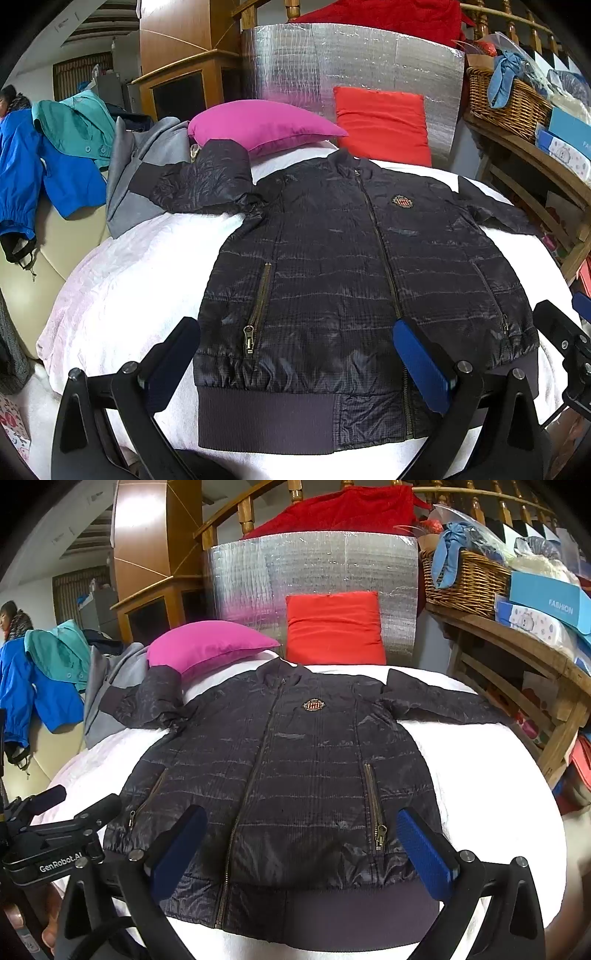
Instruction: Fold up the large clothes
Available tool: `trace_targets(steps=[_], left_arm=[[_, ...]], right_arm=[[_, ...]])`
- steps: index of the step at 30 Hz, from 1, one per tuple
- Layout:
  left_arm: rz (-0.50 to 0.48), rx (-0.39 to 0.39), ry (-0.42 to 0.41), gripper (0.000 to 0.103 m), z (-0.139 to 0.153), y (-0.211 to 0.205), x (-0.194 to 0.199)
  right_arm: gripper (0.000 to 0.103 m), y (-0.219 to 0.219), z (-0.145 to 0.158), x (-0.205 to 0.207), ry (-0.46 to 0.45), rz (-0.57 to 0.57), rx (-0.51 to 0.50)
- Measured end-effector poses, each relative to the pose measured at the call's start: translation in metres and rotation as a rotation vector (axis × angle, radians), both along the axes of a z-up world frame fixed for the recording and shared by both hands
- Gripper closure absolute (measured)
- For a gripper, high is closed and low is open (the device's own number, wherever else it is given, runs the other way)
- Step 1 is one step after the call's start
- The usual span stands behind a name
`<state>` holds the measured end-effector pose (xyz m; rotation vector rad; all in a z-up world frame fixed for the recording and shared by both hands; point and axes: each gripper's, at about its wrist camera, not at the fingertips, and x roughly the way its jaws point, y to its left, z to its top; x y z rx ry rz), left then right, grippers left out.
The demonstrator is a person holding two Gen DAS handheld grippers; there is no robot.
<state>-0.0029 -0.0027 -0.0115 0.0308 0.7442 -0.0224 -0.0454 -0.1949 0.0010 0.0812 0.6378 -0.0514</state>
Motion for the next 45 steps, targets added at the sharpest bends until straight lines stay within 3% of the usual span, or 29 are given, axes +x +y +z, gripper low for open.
trace_targets(steps=[45], left_arm=[[-0.005,-0.010,0.007,0.000,-0.0014,-0.0022,-0.0033]], right_arm=[[0.000,0.0035,-0.0040,0.0017,0.020,0.012,0.005]])
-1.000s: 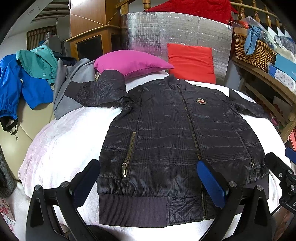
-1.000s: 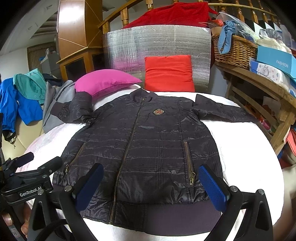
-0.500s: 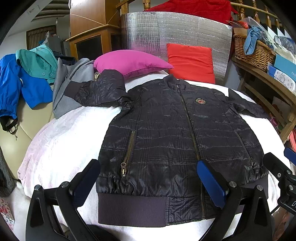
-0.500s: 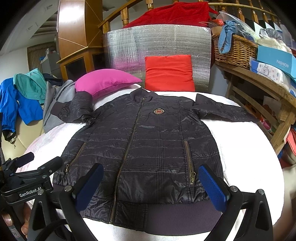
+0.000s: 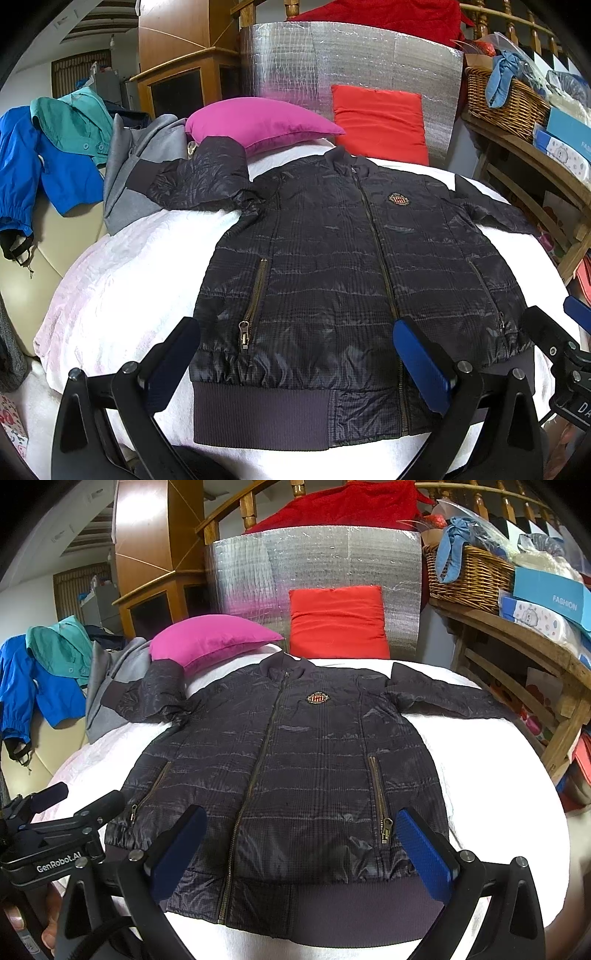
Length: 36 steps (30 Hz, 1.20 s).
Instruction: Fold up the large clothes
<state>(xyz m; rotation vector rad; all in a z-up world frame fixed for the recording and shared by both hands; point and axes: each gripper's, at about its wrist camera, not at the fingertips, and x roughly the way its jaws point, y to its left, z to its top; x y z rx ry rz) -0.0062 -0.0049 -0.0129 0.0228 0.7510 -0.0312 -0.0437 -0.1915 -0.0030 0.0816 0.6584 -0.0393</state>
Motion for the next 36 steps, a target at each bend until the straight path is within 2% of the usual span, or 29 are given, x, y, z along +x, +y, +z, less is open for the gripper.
trace_targets(steps=[27,32,36], left_arm=[[-0.018,0.033,0.039,0.000,-0.015,-0.014,0.011],[-0.010,0.055,0.071,0.000,-0.030,-0.013,0.024],[0.033,0.075,0.123,0.000,-0.053,-0.006,0.047]], right_arm=[[0.000,-0.013,-0.023,0.009,0.045,0.023,0.047],[0.000,-0.052,-0.038,0.017,0.097,0.013,0.145],[0.000,-0.121,-0.055,0.029,0.147,-0.065,0.336]])
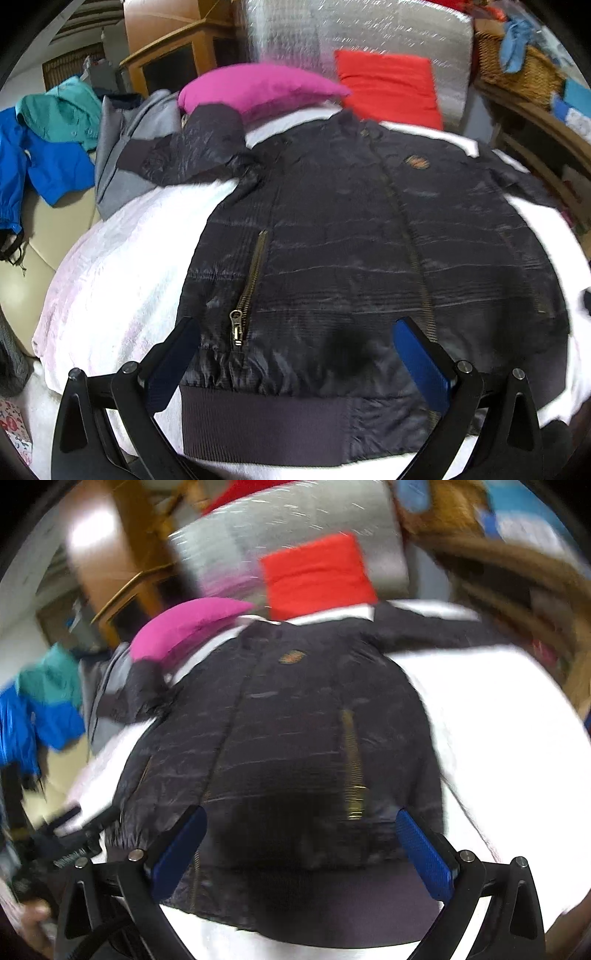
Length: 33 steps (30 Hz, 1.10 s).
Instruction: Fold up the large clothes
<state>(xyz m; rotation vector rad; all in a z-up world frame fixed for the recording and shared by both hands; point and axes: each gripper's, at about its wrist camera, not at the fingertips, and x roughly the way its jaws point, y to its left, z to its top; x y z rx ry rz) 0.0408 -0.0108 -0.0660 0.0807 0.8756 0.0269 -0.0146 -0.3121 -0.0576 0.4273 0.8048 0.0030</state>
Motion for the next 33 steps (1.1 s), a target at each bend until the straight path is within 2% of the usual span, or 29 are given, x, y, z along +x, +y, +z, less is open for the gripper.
trace_targets(steps=[4,9,11,15,17,20,22,25,26,28,29,30,31,33], left_arm=[[0.022,0.022,0.041,0.000,-0.020,-0.001,0.028],[0.001,0.035,0.045,0.000,-0.031,-0.015,0.064],[-0.016,0.030,0.035,0.000,-0.033,-0.024,0.084],[-0.052,0.006,0.003,0.000,-0.038,-0.037,0.111],[-0.067,-0.008,0.020,0.000,-0.049,-0.038,0.121],[-0.082,-0.040,0.076,0.000,-0.075,-0.035,0.128],[-0.080,-0.083,0.067,0.000,-0.074,-0.029,0.127],[-0.084,-0.088,0.061,0.000,-0.075,-0.028,0.128],[-0.085,-0.087,0.057,0.000,-0.076,-0.028,0.127],[-0.086,-0.092,0.051,0.000,-0.075,-0.028,0.127],[-0.086,-0.097,0.050,0.000,-0.075,-0.027,0.127],[-0.086,-0.103,0.048,0.000,-0.075,-0.027,0.127],[-0.087,-0.108,0.046,0.000,-0.074,-0.026,0.126],[-0.087,-0.119,0.043,0.000,-0.073,-0.021,0.125]], right_arm=[[0.000,-0.074,-0.014,0.016,0.022,-0.126,0.136],[0.000,-0.176,-0.035,0.051,0.040,-0.296,0.328],[0.000,-0.222,-0.044,0.071,0.020,-0.370,0.425],[0.000,-0.282,-0.056,0.108,-0.036,-0.467,0.549],[0.000,-0.308,-0.065,0.135,-0.056,-0.501,0.583],[0.003,-0.334,-0.076,0.173,-0.072,-0.537,0.583],[0.007,-0.344,-0.083,0.193,-0.089,-0.563,0.566],[0.014,-0.359,-0.089,0.224,-0.088,-0.601,0.539],[0.020,-0.363,-0.092,0.234,-0.079,-0.608,0.530],[0.042,-0.373,-0.095,0.252,-0.046,-0.614,0.533],[0.068,-0.374,-0.098,0.260,-0.002,-0.611,0.528],[0.083,-0.373,-0.098,0.266,0.045,-0.607,0.496],[0.083,-0.368,-0.093,0.266,0.055,-0.599,0.455],[0.085,-0.347,-0.059,0.275,0.041,-0.551,0.319]])
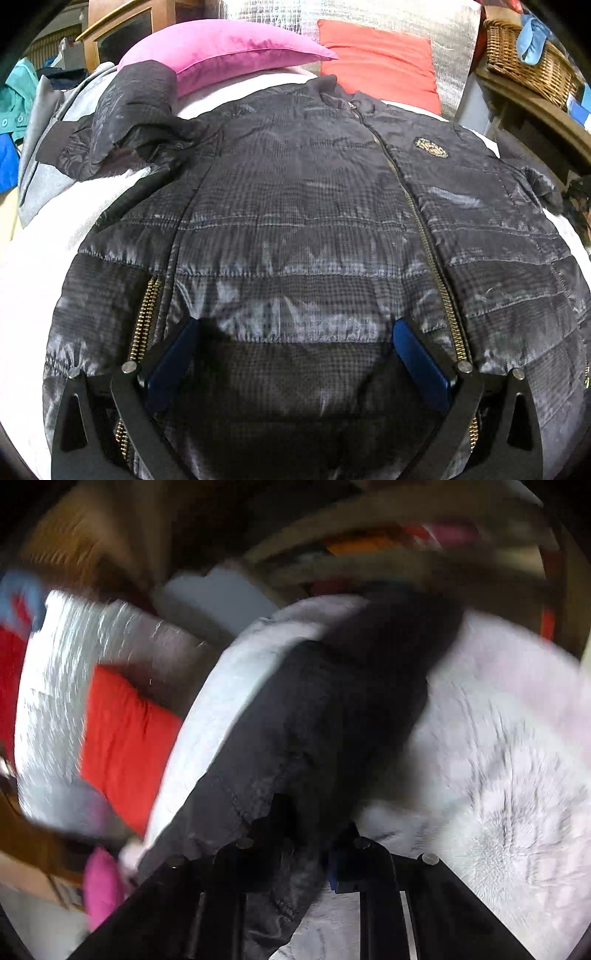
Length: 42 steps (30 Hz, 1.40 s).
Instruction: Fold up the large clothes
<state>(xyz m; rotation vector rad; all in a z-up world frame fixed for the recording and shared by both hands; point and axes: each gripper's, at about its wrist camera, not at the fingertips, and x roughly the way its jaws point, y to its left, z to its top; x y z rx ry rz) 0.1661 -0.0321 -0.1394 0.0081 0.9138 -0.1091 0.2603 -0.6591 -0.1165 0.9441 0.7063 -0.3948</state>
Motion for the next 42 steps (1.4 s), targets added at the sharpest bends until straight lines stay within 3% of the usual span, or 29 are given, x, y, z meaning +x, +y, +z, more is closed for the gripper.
trace_targets(steps=[4,9,12,14,16,17,18,20,22,24,27,32,35,40,41,42], left_arm=[[0.001,-0.034,-0.066,0.000,0.018,0.007,-0.009],[0.046,-0.085,-0.204,0.000,0.050,0.029,-0.026],[0.087,-0.134,-0.199,0.000,0.053,0.045,-0.022],[0.122,-0.160,-0.196,0.000,0.054,0.057,-0.019],[0.147,-0.182,-0.201,0.000,0.056,0.067,-0.018],[0.155,-0.188,-0.203,0.000,0.056,0.068,-0.018],[0.164,-0.196,-0.205,0.000,0.056,0.073,-0.017],[0.184,-0.212,-0.205,0.000,0.057,0.080,-0.016],[0.201,-0.233,-0.204,0.000,0.058,0.087,-0.016],[0.216,-0.257,-0.200,0.000,0.058,0.095,-0.015],[0.232,-0.291,-0.201,0.000,0.059,0.102,-0.012],[0.247,-0.299,-0.211,0.000,0.060,0.105,-0.009],[0.257,-0.293,-0.216,0.000,0.061,0.105,-0.010],[0.258,-0.279,-0.204,0.000,0.057,0.103,-0.006],[0.258,-0.277,-0.202,0.000,0.056,0.103,-0.005],[0.256,-0.276,-0.200,0.000,0.055,0.102,-0.005]], right_arm=[[0.085,0.062,0.078,0.021,-0.035,0.135,-0.209],[0.085,0.207,0.172,0.048,-0.177,0.384,-0.388],[0.085,0.308,0.185,0.055,-0.218,0.557,-0.457],[0.084,0.375,0.166,0.050,-0.202,0.673,-0.479],[0.065,0.432,0.135,0.053,-0.142,0.785,-0.484],[0.025,0.455,0.118,0.052,-0.110,0.828,-0.490],[0.000,0.486,0.087,0.053,-0.047,0.896,-0.502],[0.000,0.512,0.045,0.051,0.028,0.949,-0.488],[0.000,0.516,0.013,0.058,0.079,0.948,-0.413],[0.000,0.507,-0.002,0.049,0.068,0.906,-0.341],[0.000,0.480,0.010,0.055,-0.006,0.795,-0.229],[0.000,0.397,0.035,0.053,-0.169,0.452,-0.040],[0.000,0.355,0.015,0.059,-0.114,0.295,0.014],[0.002,0.350,-0.006,0.092,-0.003,0.337,0.012],[0.011,0.358,-0.006,0.100,0.027,0.368,-0.012],[0.043,0.365,-0.004,0.107,0.053,0.391,-0.043]])
